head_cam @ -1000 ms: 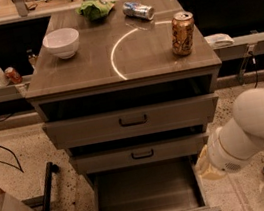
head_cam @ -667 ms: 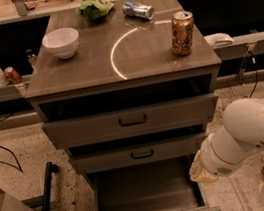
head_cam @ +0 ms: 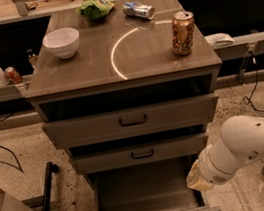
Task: Close bottom drawer
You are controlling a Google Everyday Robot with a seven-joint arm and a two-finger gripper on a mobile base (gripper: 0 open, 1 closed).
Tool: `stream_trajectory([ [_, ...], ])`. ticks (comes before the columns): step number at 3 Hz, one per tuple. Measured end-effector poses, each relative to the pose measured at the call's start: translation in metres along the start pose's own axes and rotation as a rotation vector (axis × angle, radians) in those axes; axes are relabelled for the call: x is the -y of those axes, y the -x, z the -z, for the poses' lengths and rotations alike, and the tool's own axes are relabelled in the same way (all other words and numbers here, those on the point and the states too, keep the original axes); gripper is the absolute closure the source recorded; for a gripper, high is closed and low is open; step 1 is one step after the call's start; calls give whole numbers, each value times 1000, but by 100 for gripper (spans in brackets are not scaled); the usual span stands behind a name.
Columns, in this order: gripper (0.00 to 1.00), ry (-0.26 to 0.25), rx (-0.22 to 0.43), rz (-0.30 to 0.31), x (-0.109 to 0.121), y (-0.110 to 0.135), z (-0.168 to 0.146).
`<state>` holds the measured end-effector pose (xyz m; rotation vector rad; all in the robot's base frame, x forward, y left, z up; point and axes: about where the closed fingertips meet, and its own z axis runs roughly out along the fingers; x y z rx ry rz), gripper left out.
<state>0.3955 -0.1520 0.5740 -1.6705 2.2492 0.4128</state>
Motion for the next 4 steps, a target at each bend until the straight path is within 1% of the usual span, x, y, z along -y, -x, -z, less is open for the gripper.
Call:
stream_trajectory([
  [1,100,21,58,-42,7,-16,-25],
  [2,100,65,119,-95,8,-36,-57],
  [3,100,64,118,-94,8,-36,-57],
  [4,100,75,104,-82,7,-39,-76],
])
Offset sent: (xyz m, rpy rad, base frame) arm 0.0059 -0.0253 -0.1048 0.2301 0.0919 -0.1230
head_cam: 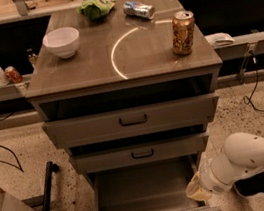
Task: Close bottom drawer
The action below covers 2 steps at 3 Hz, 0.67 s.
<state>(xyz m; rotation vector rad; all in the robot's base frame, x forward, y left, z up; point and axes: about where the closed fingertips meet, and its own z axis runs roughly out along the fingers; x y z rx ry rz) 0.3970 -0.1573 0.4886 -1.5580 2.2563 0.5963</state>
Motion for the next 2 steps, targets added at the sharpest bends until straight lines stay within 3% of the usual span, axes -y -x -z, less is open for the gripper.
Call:
stream_trajectory([
  [2,100,23,7,2,3,-12,-43],
])
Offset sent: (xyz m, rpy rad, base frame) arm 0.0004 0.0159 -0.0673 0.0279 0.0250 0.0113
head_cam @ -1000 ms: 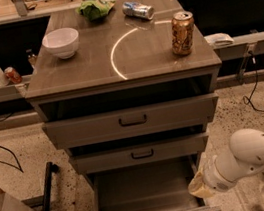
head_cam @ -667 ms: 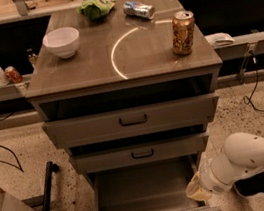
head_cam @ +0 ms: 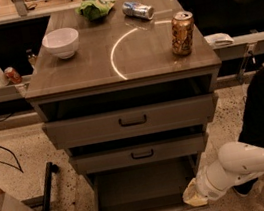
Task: Close bottom drawer
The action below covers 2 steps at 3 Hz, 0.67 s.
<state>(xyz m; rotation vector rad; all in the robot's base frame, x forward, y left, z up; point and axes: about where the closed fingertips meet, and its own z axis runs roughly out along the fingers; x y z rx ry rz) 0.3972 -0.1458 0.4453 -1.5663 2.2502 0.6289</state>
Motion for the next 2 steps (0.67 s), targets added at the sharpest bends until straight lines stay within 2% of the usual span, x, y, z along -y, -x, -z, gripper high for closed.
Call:
stream_trajectory([
  [1,100,20,3,-22,4,-8,-22],
  [2,100,83,5,-96,12,-37,-68],
])
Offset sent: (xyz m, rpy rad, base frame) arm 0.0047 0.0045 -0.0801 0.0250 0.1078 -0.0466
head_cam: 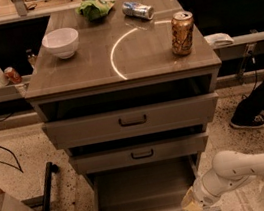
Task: Close bottom drawer
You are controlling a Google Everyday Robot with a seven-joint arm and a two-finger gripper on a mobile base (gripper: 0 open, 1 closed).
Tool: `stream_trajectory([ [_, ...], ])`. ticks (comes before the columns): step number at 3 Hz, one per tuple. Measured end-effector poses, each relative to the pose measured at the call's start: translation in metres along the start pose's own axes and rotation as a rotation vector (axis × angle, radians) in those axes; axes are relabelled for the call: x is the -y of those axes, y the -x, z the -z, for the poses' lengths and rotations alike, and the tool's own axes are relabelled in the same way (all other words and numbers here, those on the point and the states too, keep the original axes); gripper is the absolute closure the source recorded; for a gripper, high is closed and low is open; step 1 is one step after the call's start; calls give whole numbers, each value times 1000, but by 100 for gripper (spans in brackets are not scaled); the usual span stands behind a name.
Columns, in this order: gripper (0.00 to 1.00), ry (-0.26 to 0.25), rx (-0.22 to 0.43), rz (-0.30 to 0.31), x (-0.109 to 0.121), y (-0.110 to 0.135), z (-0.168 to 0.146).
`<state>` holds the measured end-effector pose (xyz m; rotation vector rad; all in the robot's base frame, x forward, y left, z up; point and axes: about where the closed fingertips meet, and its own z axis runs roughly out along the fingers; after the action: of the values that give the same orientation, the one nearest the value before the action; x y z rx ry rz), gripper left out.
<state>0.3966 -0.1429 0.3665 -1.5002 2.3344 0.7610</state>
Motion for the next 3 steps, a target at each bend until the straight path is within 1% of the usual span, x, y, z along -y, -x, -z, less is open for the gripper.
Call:
stream_trajectory([
  [1,100,0,0,0,0,0,0],
  [2,100,-29,-33,-1,9,-13,-19],
  [3,100,-46,-57,-2,16,-27,-34],
])
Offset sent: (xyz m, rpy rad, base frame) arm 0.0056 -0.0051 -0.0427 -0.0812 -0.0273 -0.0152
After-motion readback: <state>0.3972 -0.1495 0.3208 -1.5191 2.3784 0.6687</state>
